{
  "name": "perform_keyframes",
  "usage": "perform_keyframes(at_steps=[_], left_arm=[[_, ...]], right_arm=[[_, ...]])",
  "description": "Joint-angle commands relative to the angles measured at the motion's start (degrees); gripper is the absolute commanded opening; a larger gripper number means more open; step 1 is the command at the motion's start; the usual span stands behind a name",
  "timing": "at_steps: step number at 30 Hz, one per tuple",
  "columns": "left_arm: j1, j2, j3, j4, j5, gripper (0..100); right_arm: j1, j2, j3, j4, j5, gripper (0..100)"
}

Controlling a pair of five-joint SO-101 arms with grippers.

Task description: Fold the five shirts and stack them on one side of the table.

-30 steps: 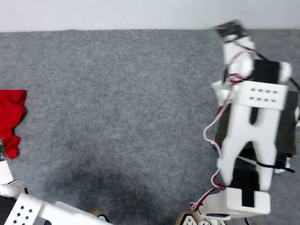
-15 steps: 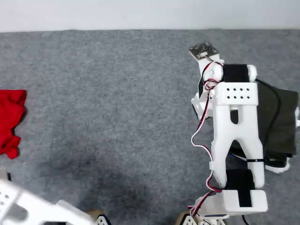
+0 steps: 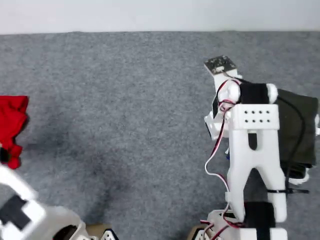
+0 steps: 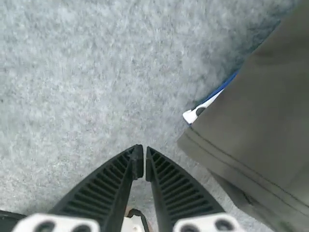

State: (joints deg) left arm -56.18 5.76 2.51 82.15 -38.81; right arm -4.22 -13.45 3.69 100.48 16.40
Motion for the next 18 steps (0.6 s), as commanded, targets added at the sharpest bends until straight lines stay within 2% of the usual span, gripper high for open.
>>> perform_keyframes(at_steps=[1, 6, 11, 18], left_arm=[[2.5, 9.9, -12.5, -1.0, 0.5, 21], [5.1, 22.4, -26.4, -0.9, 0.9, 21], [8.0, 33.4, -39.5, -0.9, 5.0, 21], [11.2, 46.4, -51.6, -0.9, 10.8, 20]], right_arm=[[0.0, -4.1, 1.9, 2.3, -0.5, 0.9], [0.0, -7.3, 5.2, 2.3, -0.5, 0.9], [0.0, -9.0, 8.0, 2.3, -0.5, 0.9], [-0.2, -9.5, 9.0, 2.3, -0.5, 0.9]])
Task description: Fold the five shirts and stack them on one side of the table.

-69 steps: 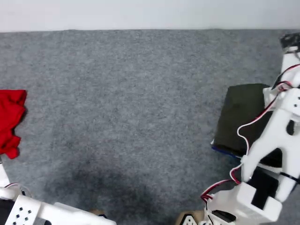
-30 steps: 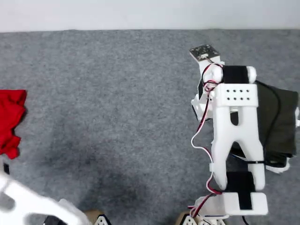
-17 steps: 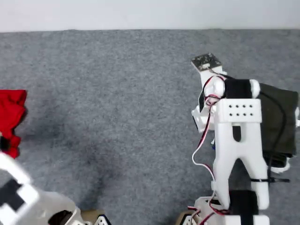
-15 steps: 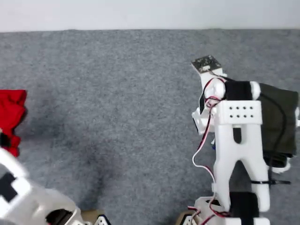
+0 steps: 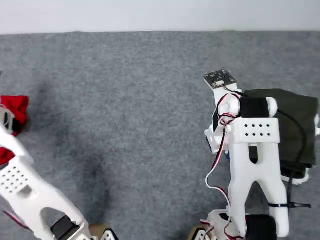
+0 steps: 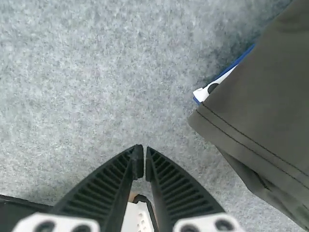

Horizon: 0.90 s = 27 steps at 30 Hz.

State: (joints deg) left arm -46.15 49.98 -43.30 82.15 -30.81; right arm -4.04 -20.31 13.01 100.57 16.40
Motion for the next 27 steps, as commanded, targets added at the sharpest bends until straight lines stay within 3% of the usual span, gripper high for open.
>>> perform_keyframes(at_steps=[1, 5, 11, 17, 21, 27], left_arm=[[1.4, 4.0, -7.3, -0.9, 3.3, 20], [1.8, 10.0, -13.1, -1.0, 6.0, 18], [2.1, 14.3, -24.3, 1.0, 7.2, 0], [5.5, 14.2, -41.2, 18.0, 7.1, 0], [7.0, 12.2, -50.2, 18.6, 9.4, 0], [11.5, 1.7, -48.1, 18.6, 10.6, 0]], right_arm=[[-0.4, -2.6, -0.4, 2.2, -0.5, 0.9], [-0.4, -2.6, -0.4, 2.2, -0.5, 0.9], [-0.5, -2.6, -0.4, 2.2, -0.5, 0.9], [-0.5, -2.6, -0.5, 2.2, -0.5, 0.9], [-0.5, -2.6, -0.6, 2.2, -0.6, 0.9], [-0.5, -2.6, -0.6, 2.2, -0.6, 0.9]])
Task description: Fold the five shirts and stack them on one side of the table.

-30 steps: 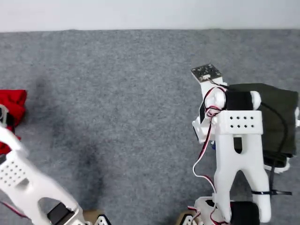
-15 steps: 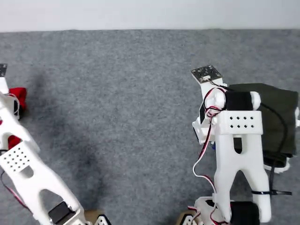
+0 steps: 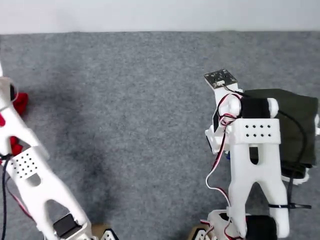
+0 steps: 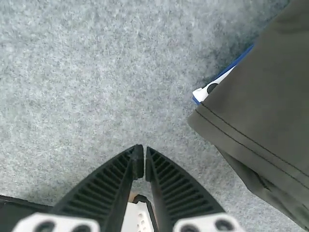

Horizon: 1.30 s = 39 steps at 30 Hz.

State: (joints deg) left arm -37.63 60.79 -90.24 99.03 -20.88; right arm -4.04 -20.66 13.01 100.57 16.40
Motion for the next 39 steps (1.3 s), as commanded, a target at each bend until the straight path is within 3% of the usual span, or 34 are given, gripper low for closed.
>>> perform_keyframes(at_steps=[1, 6, 12, 17, 24, 26, 31, 39], left_arm=[[4.2, -11.5, 0.4, 1.8, 0.7, 0], [14.2, -25.7, 12.6, 1.8, 4.0, 0], [33.0, -39.6, 32.6, 1.3, 10.9, 0], [47.9, -41.3, 41.3, -1.1, 15.7, 0], [60.0, -41.3, 47.9, -6.8, 19.4, 1], [61.8, -41.9, 47.9, -6.2, 19.3, 2], [59.5, -41.9, 43.1, 1.8, 19.6, 18], [49.5, -51.3, 49.5, 1.7, 13.6, 22]], right_arm=[[-0.5, -2.2, -0.6, 2.2, -0.6, 0.9], [-0.5, -2.2, -0.6, 2.2, -0.6, 0.9], [-0.5, -2.2, -0.6, 2.1, -0.6, 0.9], [-0.5, -2.2, -0.4, 2.1, -0.6, 0.9], [-0.1, -2.2, -0.4, 2.1, -0.6, 0.9], [-0.1, -2.2, -0.4, 2.2, -0.6, 0.9], [-0.1, -2.2, -0.4, 2.2, -0.6, 0.9], [-0.4, -1.8, -0.3, 2.1, -0.6, 0.9]])
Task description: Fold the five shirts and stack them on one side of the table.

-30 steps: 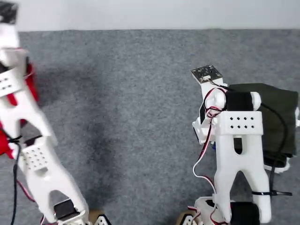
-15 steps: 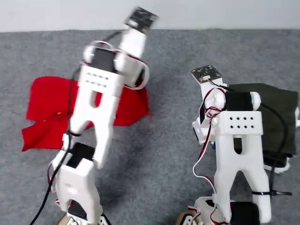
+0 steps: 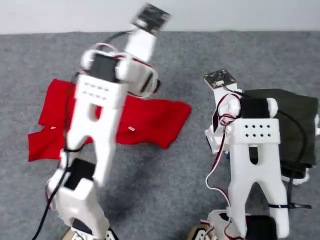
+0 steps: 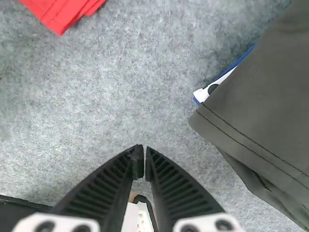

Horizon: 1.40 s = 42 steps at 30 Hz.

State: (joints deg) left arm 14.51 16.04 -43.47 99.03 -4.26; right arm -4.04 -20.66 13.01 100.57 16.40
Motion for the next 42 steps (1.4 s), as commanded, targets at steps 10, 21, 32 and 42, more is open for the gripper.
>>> perform_keyframes(at_steps=[10, 21, 32, 42], left_arm=[[-20.7, -27.3, 37.8, 1.5, -17.9, 19], [-51.7, -23.0, 47.5, -4.8, -32.4, 18], [-61.5, -13.5, 47.7, -10.1, -32.5, 21], [-61.2, 0.1, 47.7, -19.4, -32.3, 21]], right_arm=[[-0.4, -1.7, -0.3, 2.0, -0.6, 0.9], [-0.5, -1.6, -0.3, 1.8, -0.6, 0.9], [-0.5, -1.6, -0.3, 2.0, -0.6, 0.9], [-0.6, -1.6, -0.3, 2.1, -0.6, 0.9]])
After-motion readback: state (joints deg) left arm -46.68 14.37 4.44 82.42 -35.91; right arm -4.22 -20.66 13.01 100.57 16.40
